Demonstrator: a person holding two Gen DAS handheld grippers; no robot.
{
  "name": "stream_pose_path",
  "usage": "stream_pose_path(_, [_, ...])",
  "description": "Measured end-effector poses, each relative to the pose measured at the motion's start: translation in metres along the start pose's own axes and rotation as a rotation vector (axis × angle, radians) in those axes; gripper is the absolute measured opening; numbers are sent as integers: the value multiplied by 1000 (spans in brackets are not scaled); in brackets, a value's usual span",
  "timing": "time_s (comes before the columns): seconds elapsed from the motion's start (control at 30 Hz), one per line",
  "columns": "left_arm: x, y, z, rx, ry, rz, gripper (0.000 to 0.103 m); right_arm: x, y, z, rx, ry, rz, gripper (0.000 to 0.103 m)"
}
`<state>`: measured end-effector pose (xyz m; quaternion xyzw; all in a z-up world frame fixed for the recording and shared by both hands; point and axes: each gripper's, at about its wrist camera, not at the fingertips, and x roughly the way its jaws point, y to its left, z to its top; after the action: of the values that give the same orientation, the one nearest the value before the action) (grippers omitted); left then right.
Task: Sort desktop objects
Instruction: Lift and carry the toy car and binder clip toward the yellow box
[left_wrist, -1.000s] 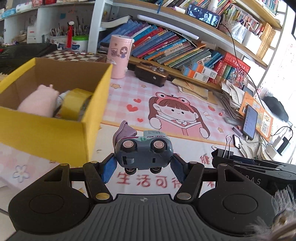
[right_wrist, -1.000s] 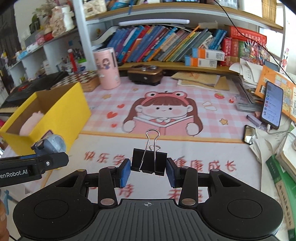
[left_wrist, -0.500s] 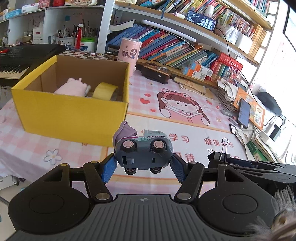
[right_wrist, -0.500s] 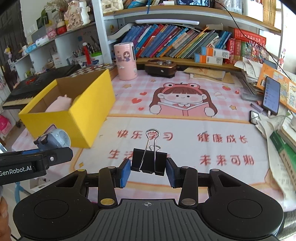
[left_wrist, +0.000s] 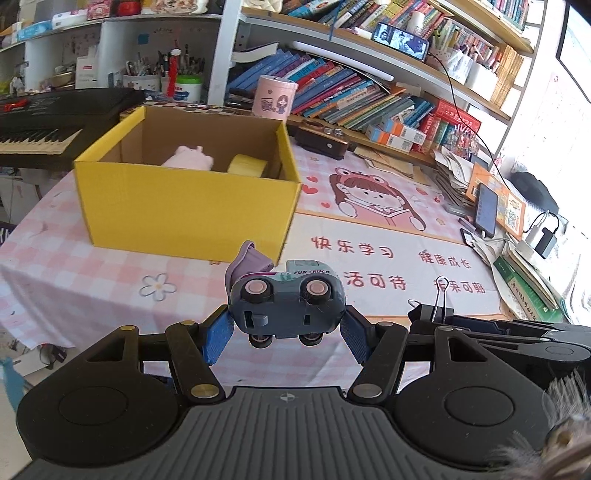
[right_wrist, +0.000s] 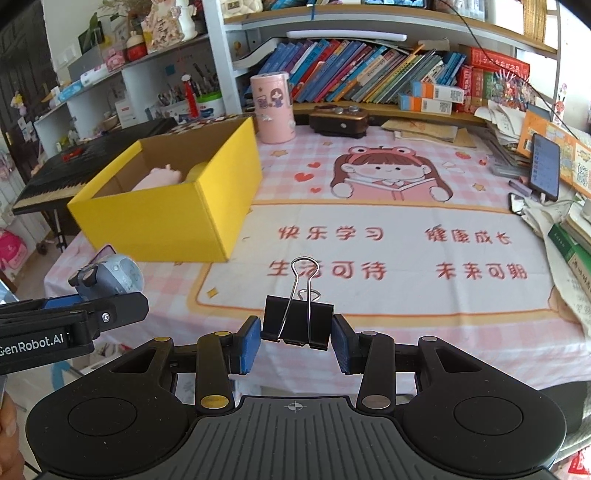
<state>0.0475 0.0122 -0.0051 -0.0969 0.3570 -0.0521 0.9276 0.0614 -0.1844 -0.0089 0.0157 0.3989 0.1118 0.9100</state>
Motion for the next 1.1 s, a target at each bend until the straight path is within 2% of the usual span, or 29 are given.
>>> stream_pose_path(0.37, [-25, 33, -12, -54, -19, 53, 61, -1, 38, -6, -67, 13, 66, 41])
stream_pose_path(1.1, [-43, 61, -11, -98, -65, 107, 61, 4, 81, -1, -164, 9, 136, 41])
